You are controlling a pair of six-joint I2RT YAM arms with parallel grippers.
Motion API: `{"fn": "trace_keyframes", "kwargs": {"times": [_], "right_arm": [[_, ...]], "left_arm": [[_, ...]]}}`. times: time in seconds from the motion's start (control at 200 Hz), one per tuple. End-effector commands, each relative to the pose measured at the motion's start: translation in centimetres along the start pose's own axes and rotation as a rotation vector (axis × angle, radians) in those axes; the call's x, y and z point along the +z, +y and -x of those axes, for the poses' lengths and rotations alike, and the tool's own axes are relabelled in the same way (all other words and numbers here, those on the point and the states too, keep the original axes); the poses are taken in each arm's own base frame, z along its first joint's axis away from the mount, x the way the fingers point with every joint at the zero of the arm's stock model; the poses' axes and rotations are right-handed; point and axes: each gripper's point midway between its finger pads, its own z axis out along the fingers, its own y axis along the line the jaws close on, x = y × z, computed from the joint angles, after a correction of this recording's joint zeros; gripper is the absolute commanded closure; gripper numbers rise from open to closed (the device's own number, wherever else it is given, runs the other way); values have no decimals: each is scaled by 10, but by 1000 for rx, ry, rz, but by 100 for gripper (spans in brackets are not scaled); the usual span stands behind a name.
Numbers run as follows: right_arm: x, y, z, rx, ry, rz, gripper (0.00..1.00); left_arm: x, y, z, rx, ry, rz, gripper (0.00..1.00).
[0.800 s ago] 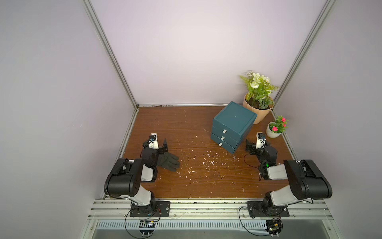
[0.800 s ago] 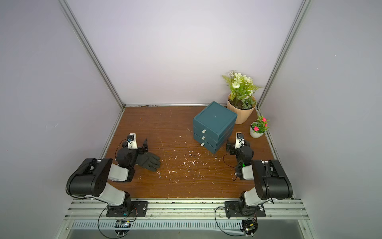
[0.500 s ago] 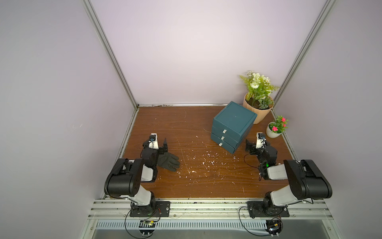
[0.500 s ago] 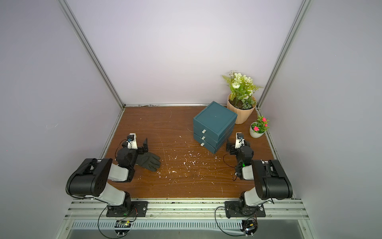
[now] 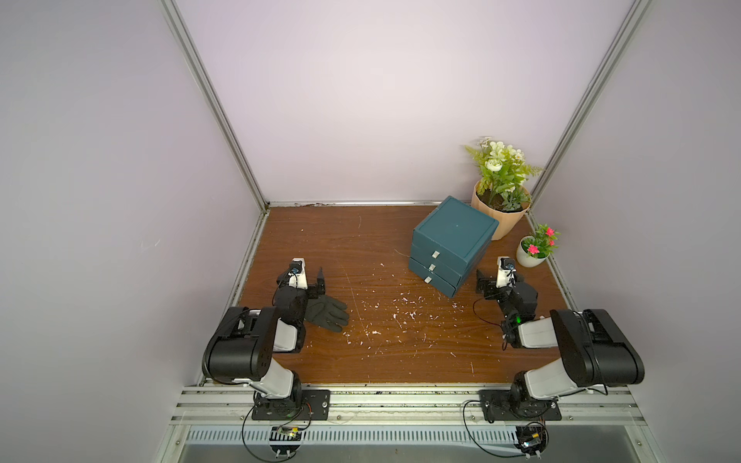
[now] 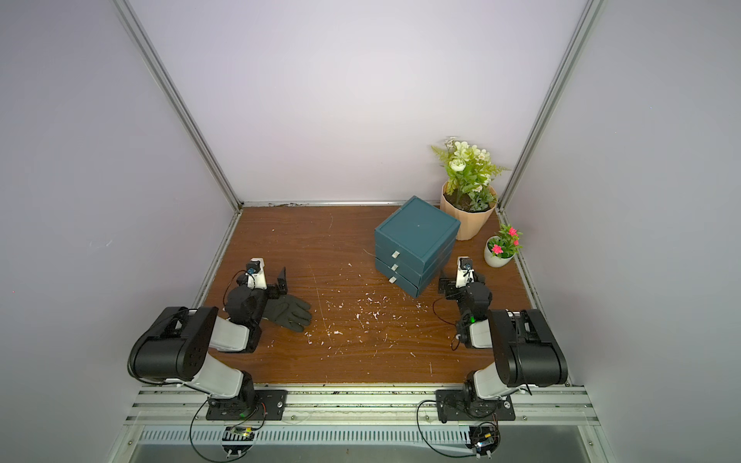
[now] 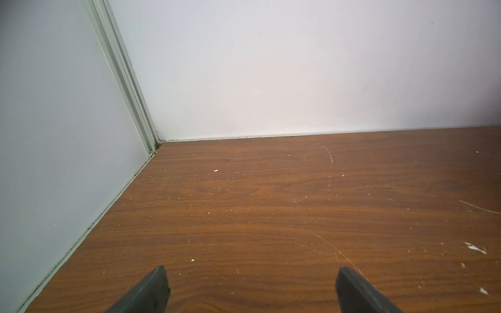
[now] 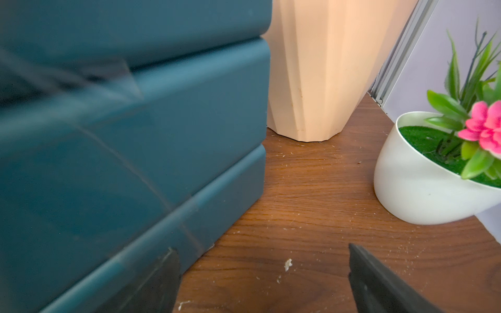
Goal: Take the keys out of the drawer
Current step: Move the storage box to the center of the board.
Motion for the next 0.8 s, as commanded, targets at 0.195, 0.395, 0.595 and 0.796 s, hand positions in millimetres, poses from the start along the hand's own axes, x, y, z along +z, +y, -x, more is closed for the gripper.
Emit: {"fn": "trace_keyframes", "kwargs": {"times": [0.195, 0.395, 0.595, 0.796], "right_arm": [[16, -23, 44, 75, 100, -140, 1], [-6, -18, 64, 198, 117, -113, 5], [-29, -15, 107, 327, 109, -92, 6], [-43, 2, 159, 426, 153, 6, 7]], "left_arm": [[1, 11, 24, -8, -35, 70, 8], [-3, 9, 67, -48, -80, 78, 13], [11, -6, 111, -285, 6, -14, 26], [40, -64, 122, -293, 288, -142, 29]]}}
